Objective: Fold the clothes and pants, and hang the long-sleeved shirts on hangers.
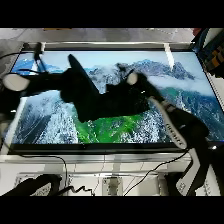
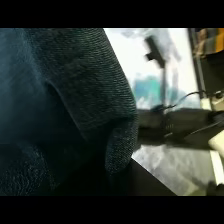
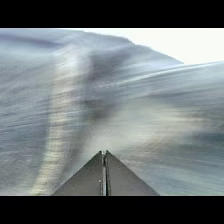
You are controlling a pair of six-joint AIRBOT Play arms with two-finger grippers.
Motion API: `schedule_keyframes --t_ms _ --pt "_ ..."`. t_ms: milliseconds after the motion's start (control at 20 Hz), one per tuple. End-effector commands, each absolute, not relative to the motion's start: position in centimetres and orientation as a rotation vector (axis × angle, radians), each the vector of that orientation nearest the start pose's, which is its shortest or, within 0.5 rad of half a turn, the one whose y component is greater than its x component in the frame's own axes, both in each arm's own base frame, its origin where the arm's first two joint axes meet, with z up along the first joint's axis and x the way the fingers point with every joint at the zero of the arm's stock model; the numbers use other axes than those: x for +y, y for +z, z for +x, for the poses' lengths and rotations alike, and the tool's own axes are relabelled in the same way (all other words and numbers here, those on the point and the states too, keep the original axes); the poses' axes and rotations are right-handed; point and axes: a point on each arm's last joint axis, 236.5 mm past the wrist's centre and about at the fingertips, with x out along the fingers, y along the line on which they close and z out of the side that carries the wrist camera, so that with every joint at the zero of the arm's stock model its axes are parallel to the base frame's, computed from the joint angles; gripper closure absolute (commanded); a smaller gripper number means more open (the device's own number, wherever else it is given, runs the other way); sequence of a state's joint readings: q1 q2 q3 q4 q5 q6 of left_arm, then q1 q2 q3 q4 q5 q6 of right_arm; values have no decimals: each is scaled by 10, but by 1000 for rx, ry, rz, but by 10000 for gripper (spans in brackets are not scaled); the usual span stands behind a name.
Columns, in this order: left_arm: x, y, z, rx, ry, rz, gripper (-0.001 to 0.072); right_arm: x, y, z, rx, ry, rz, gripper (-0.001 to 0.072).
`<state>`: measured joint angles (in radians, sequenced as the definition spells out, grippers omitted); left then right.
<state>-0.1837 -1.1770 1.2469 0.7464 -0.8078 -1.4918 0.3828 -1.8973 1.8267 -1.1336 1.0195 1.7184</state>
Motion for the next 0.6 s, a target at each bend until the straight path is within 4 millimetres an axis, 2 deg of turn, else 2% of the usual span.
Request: schedule_keyframes --t_ms 0,100,150,300,350,400,450,550 --pt "-274 174 462 637 -525 -752 692 171 26 518 1195 343 295 694" --pt "-322 154 472 636 -542 -794 692 115 53 522 1154 285 318 693" --pt "-351 143 473 668 -568 -810 692 94 63 522 1136 259 329 693" --pt "-430 113 474 754 -649 -849 686 49 77 517 1124 202 354 693" --pt "-451 109 470 784 -677 -878 534 38 76 515 1133 184 364 692" --pt "-467 108 465 810 -708 -891 191 27 75 514 1138 167 372 692" --pt "-481 108 459 828 -743 -880 14 17 74 514 1136 146 372 692" --pt "-490 118 449 829 -792 -851 14 -5 71 513 1135 101 348 693"
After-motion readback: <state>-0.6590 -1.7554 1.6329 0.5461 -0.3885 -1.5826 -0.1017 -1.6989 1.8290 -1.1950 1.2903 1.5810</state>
